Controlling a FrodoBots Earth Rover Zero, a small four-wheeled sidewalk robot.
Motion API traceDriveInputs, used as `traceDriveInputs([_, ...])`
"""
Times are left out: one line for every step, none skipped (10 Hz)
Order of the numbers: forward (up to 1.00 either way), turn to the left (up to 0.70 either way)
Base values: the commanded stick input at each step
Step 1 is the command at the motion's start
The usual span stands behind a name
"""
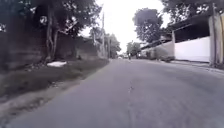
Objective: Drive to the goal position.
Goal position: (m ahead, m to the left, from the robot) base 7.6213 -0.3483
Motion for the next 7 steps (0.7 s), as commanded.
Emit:
traceDriveInputs([1.00,0.00])
traceDriveInputs([1.00,-0.22])
traceDriveInputs([1.00,-0.37])
traceDriveInputs([1.00,-0.40])
traceDriveInputs([1.00,-0.40])
traceDriveInputs([1.00,-0.40])
traceDriveInputs([1.00,-0.40])
